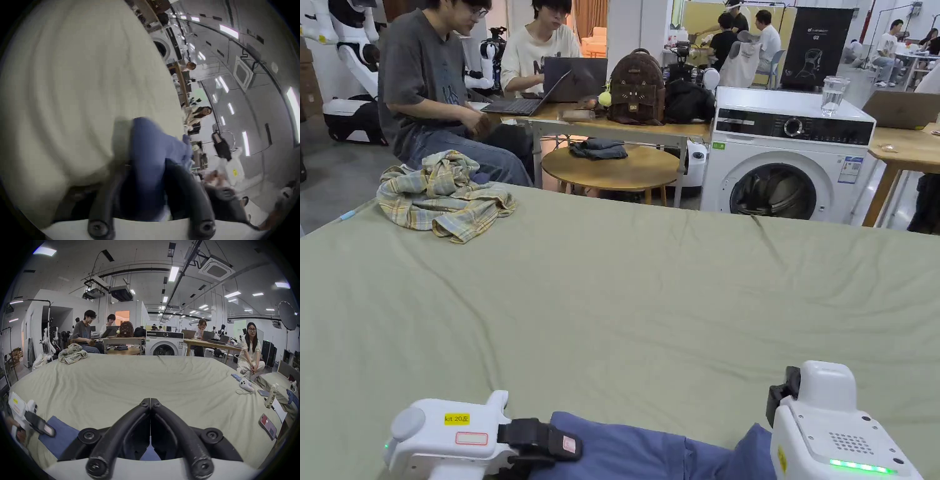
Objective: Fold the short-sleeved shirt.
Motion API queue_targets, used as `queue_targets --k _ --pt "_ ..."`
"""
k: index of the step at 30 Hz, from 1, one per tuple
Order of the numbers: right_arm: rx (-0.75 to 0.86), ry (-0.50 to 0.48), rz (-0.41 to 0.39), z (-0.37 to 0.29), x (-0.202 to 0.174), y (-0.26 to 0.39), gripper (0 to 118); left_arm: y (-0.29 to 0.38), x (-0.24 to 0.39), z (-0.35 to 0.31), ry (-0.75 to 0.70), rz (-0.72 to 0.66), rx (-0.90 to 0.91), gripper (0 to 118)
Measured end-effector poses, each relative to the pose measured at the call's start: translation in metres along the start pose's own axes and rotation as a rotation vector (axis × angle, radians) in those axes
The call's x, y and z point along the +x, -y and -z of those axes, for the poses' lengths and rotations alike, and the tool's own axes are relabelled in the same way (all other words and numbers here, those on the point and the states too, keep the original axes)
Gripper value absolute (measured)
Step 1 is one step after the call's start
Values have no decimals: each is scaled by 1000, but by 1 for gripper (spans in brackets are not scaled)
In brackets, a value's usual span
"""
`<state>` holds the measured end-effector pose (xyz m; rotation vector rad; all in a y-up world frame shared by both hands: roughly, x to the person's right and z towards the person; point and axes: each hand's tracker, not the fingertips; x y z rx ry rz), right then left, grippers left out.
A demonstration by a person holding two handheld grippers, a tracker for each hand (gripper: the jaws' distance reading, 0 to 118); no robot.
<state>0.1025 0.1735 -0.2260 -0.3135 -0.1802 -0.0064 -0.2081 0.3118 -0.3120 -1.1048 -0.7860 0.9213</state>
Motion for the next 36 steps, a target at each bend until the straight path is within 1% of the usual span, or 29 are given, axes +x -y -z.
queue_targets --k 1,3,4,5,8,10,12,13,15,16,18,20,23,25,29,33,34,36 --pt "3 -4 13 1 0 0 0 4 -5 23 -69 20 7 11" --pt "-4 0 19 2 0 -1 0 6 -9 -11 23 17 56 8" --pt "-5 0 20 2 0 -2 0 -3 -10 -16 29 -20 69 8" --pt "-5 -1 20 2 1 -2 0 -4 -9 -16 18 -24 60 7" --pt "-3 4 2 3 2 -3 0 23 12 -19 -12 69 55 7" --pt "-2 4 -4 4 2 -4 0 34 36 -32 -12 76 67 7" --pt "-2 4 -10 5 2 -5 0 45 51 -40 -47 125 101 7" --pt "-2 2 -13 6 2 -5 0 41 47 -46 -70 136 124 7" --pt "-5 -5 -18 8 -1 -6 0 31 52 -68 -85 121 148 7" --pt "-4 -9 -21 7 -3 -7 0 25 57 -69 -137 107 170 7" --pt "-4 -21 -27 7 -8 -8 0 40 75 -70 -209 146 193 7" --pt "-4 -30 -30 7 -12 -8 0 44 86 -56 -304 164 210 7" --pt "-4 -44 -32 7 -17 -9 0 47 106 -37 -365 176 222 7" --pt "-4 -52 -32 7 -19 -9 0 45 116 -12 -421 176 209 7" --pt "-4 -51 -48 5 -18 -7 0 70 141 58 -520 264 148 7" --pt "-6 -35 -48 5 -10 -7 0 83 173 101 -503 297 98 8" --pt "-5 -26 -44 4 -8 -7 0 94 178 116 -502 332 65 7" --pt "-4 -16 -33 4 -1 -8 0 100 183 151 -523 345 22 7"
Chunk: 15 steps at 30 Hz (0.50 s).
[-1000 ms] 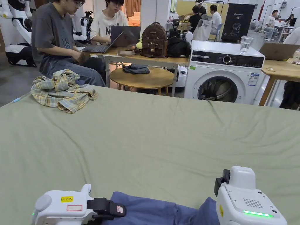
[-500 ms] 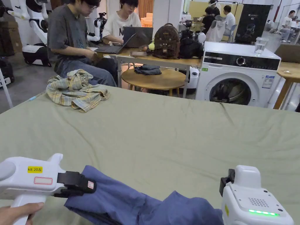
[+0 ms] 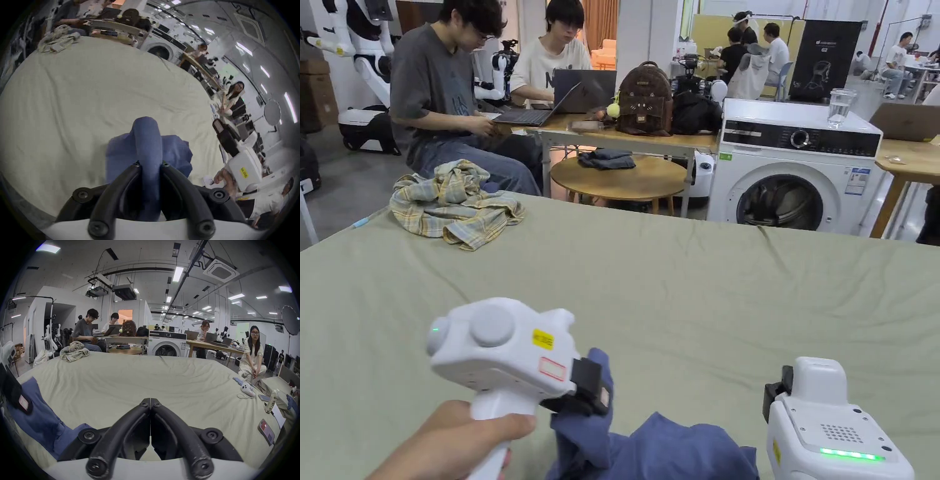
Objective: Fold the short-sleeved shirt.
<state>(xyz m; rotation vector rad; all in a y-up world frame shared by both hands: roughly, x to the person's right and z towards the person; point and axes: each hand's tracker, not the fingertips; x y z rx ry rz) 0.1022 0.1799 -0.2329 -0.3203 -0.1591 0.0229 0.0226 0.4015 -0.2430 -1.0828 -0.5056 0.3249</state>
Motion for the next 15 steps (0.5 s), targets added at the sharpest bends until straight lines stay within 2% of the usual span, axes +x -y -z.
queue_targets --k 6,11,15 --pt "2 37 10 -8 17 1 0 18 55 121 -85 36 -154 7" --pt "-6 61 1 -14 29 6 0 45 85 186 -156 78 -190 7" --pt "-18 78 0 -15 38 11 0 51 90 207 -194 71 -175 7"
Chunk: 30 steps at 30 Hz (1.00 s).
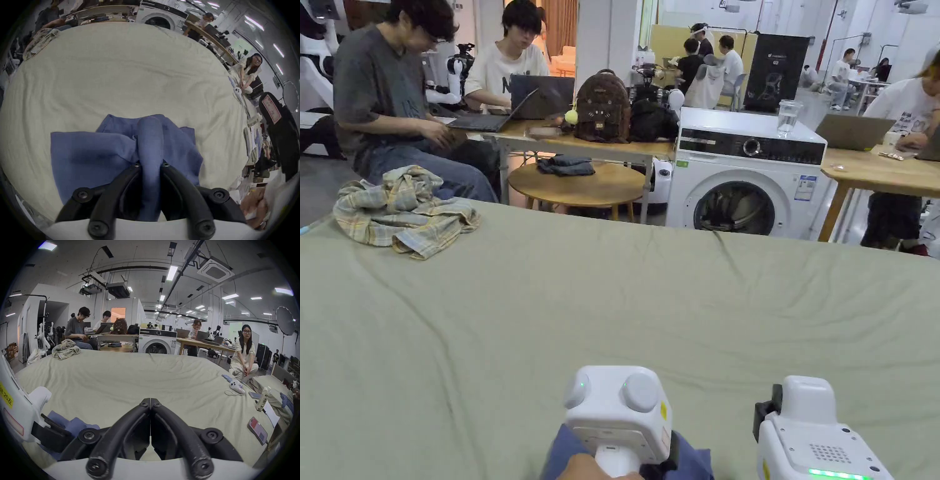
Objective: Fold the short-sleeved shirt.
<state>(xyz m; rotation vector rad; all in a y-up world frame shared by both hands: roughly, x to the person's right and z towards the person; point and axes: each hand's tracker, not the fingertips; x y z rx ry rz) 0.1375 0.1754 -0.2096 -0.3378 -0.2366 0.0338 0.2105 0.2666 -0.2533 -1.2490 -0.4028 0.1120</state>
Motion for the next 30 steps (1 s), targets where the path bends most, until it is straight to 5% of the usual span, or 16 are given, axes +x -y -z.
queue_targets --k 2,4,11,12,14,15,27,30 --pt "-7 9 -1 0 2 1 0 0 -1 0 -3 -3 -1 18" --pt "-13 13 0 0 5 3 0 -12 -17 -42 134 -40 -10 43" --pt "-21 13 2 0 5 5 0 1 -63 -158 389 -17 28 46" --pt "-20 13 3 0 4 6 0 5 -71 -169 415 -14 47 40" --pt "-18 12 1 0 3 6 0 18 -73 -165 394 8 122 10" --pt "-16 12 3 0 2 6 0 19 -69 -149 355 10 144 7" --pt "0 -3 8 -1 1 4 0 -32 -117 -74 568 -206 -22 0" --pt "0 -2 11 -1 0 3 0 -10 -98 -70 529 -124 -1 0"
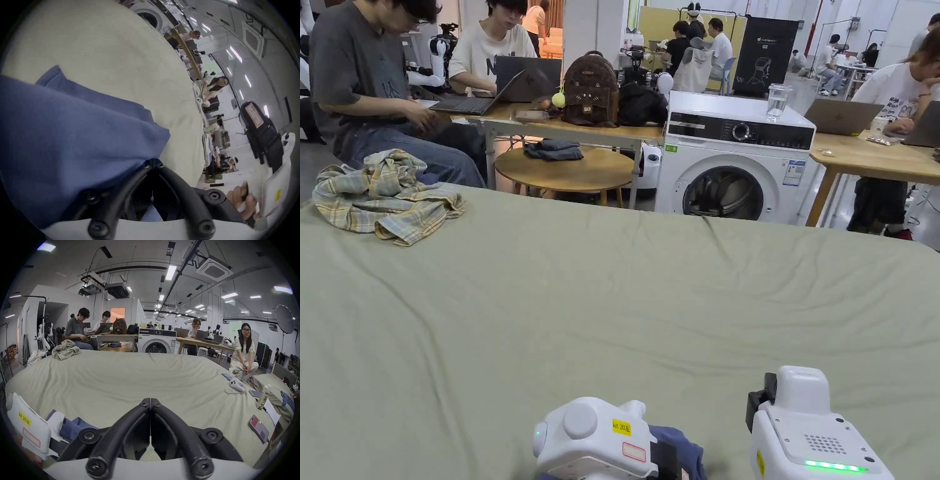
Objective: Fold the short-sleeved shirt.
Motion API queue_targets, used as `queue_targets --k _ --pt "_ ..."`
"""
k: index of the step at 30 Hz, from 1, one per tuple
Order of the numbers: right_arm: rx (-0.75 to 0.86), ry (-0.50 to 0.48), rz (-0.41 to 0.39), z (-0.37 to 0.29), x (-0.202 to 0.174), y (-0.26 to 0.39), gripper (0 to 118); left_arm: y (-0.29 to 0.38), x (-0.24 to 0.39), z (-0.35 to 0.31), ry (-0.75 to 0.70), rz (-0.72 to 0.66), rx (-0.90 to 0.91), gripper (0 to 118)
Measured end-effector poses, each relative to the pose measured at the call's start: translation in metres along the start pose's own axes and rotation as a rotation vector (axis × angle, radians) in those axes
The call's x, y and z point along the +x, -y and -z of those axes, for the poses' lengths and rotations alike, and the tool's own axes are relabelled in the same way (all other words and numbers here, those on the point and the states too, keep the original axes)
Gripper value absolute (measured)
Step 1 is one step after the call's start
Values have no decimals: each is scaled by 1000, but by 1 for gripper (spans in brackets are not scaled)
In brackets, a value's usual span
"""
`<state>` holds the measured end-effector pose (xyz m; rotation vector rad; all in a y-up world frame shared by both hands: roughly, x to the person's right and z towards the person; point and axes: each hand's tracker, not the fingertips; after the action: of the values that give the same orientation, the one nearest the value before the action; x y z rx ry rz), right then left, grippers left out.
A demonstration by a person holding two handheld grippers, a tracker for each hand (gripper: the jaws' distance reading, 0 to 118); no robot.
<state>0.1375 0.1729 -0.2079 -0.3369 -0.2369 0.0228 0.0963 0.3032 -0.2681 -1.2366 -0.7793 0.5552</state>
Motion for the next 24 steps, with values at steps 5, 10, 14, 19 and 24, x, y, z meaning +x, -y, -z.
queue_targets --k 5,10,14,19,24 --pt "-3 -3 7 3 0 -1 0 -3 17 -21 -16 13 -3 0" --pt "7 -6 26 7 -1 -9 0 65 30 -30 -186 278 249 0" --pt "30 -13 40 12 -6 -19 0 94 12 -22 -338 427 597 0" --pt "76 -21 60 12 -14 -35 0 103 -16 -9 -460 529 951 0" --pt "159 -32 67 6 -23 -46 0 91 -56 41 -673 648 1212 0"
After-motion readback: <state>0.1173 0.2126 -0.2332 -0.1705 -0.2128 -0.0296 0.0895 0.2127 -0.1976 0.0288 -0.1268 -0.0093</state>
